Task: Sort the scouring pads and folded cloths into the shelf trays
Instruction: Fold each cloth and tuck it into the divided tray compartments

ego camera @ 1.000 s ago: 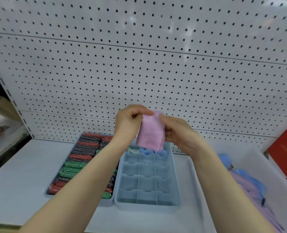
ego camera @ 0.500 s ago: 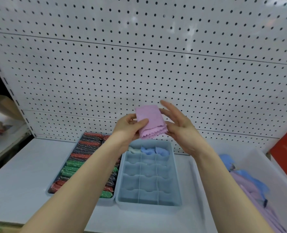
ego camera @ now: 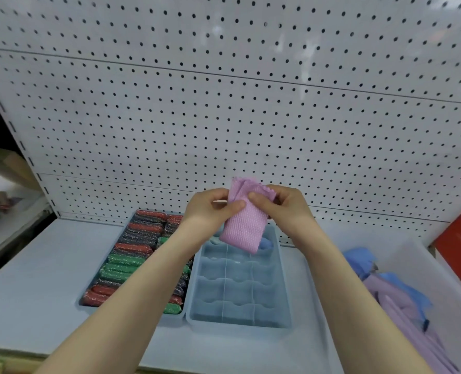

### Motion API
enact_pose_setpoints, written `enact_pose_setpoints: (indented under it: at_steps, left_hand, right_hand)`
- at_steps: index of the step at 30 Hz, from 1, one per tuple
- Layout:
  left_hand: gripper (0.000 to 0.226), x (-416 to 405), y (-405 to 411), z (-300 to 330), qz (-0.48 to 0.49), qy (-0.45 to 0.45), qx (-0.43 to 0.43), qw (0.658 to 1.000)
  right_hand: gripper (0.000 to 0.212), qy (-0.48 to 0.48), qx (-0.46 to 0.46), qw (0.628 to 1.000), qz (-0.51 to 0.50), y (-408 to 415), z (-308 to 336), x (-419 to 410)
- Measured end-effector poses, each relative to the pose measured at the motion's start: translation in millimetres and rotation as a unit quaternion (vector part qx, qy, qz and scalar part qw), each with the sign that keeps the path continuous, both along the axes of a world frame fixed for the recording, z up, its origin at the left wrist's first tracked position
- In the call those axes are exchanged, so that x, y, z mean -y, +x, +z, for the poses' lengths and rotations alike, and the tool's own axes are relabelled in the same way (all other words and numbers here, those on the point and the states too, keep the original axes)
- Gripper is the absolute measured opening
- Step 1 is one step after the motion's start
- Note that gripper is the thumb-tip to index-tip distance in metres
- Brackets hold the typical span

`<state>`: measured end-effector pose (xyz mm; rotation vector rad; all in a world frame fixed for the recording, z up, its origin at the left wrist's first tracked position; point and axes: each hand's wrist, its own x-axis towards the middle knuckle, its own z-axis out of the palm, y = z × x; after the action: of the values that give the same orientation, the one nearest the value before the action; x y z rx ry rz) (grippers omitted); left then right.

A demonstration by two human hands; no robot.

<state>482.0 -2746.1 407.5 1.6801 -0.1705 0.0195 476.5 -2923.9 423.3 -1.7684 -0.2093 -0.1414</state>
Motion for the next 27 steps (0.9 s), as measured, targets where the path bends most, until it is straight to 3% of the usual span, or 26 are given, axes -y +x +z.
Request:
enact_pose_setpoints:
  at_steps: [2, 5, 10, 15, 20, 27]
  left_hand:
    - [0.01, 0, -1, -2, 0.002, -0.062, -0.021, 0.998]
    - [0.01, -1, -3, -5, 0.001, -0.104, -0.045, 0.994]
    - [0.015, -3, -6, -7, 0.017, -0.101, -0.084, 0.991]
    - [0.02, -5, -7, -8, 0.009, -0.088, -0.099, 0.991]
    - [0.022, -4, -11, -10, -0.021, -0.069, -0.084, 0.994]
    - [0.03, -4, -9, -8, 0.023, -0.054, -0.097, 0.993]
  right_hand:
    - [0.015, 0.028, -0.032, 0.998, 0.045, -2, -5, 0]
    - [0.026, 0.079, -0.103, 0.986, 0.102, -5, -18, 1]
    - [0.019, 0.134, -0.085, 0.986, 0.041, -8, -25, -1]
    - [0.045, 0.016, 0.021, 0.999, -0.036, -7, -16, -2]
    - [0.022, 0.005, 0.049, 0.998, -0.034, -6, -7, -4]
    - [0.024, -0.03, 0.097, 0.995, -0.013, -10, 1, -4]
